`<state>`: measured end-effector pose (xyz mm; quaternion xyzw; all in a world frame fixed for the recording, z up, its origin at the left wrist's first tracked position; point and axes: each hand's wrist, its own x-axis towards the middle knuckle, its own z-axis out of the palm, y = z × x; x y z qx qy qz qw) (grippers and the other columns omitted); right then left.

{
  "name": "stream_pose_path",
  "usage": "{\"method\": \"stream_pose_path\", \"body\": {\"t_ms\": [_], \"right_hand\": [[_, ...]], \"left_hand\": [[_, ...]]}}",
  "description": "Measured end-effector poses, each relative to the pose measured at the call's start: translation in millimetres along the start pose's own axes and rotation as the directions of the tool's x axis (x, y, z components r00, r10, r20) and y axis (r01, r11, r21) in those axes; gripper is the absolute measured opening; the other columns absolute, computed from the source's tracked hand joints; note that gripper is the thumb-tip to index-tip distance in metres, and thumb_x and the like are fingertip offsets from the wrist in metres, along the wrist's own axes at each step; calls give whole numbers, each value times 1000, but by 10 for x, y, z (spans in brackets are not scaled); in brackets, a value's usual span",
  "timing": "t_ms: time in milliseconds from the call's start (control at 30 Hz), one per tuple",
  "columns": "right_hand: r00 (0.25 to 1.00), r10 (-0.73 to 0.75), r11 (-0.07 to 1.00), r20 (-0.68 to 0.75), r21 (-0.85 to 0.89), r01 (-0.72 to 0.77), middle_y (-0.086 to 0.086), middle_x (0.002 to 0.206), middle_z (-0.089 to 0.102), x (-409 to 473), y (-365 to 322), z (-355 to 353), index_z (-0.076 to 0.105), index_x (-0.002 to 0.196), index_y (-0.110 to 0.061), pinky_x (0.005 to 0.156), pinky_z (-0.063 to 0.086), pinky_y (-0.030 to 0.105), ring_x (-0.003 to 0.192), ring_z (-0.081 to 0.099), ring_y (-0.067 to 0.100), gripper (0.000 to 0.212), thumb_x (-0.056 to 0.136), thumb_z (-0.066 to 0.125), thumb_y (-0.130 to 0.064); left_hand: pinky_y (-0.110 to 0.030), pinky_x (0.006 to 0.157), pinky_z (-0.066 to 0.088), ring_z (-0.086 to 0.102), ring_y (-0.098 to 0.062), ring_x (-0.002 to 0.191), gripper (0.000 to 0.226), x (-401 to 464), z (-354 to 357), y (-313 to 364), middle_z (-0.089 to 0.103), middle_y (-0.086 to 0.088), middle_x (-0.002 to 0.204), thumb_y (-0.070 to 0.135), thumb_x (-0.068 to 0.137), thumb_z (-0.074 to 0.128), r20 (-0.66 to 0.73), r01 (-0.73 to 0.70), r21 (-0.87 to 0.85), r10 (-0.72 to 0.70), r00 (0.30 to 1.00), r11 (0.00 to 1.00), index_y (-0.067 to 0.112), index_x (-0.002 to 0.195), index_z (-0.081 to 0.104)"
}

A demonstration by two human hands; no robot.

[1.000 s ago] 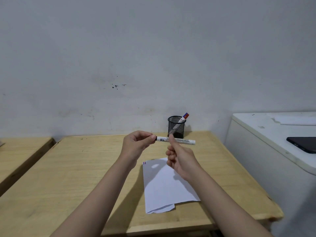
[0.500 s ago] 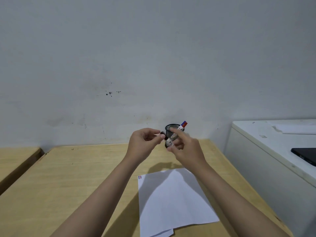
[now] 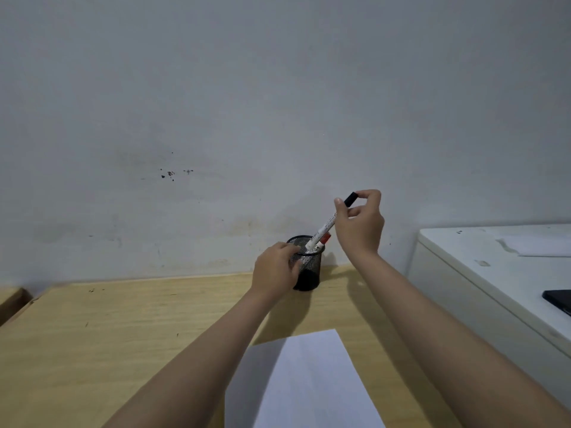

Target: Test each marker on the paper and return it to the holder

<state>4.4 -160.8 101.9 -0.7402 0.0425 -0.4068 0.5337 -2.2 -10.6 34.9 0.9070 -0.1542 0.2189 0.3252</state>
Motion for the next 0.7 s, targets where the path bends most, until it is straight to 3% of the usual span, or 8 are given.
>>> {"method": "stream_pose_path", "body": {"t_ms": [67,200,300,433,567,700], "right_hand": [[1000,-17,999,23,-30,17,-8,58,54,-14,87,99,43,107,-10,48,35,16,57,54,4,30,87,61,-25],[991,-7,993,135,-112,22,5,61,60,-78,327,286,42,102,-11,57,44,33,63,60,28,26,88,60,-23],[984,42,986,173,-167,-12,16,73,66,-117,494,379,47,94,-8,60,45,35,71,61,33,23,86,62,-23],[977,97,973,190,-226,-53,18,77,67,-150,632,423,52,83,-5,62,43,32,77,62,34,16,87,60,-19],[970,125,961,210,-267,-66,19,82,68,-154,704,408,55,92,-5,67,47,35,83,63,35,16,87,59,-19],[969,122,959,216,-276,-59,20,93,69,-174,651,330,56,111,-3,76,47,35,94,62,34,32,87,59,-23]], "left_hand": [[-40,85,49,62,-32,100,30,17,60,-12,67,-11,111,24,82,54,22,-12,48,11,1000,999,12,105,69],[-44,73,52,64,-38,85,30,37,192,-119,70,-16,97,20,78,46,0,-37,114,37,999,993,5,86,72],[-45,68,52,62,-39,79,25,65,224,-168,69,-17,90,13,78,48,-15,-42,125,44,999,991,4,89,68],[-44,67,52,61,-38,75,25,102,260,-201,68,-17,88,13,78,49,-45,-53,98,57,997,994,4,90,68],[-44,73,52,62,-39,81,27,92,311,-228,68,-17,93,16,77,49,-49,-44,105,50,998,993,3,91,69],[-42,81,50,60,-36,96,28,87,269,-173,65,-13,107,20,82,53,-9,-13,94,14,1000,995,8,104,67]]}}
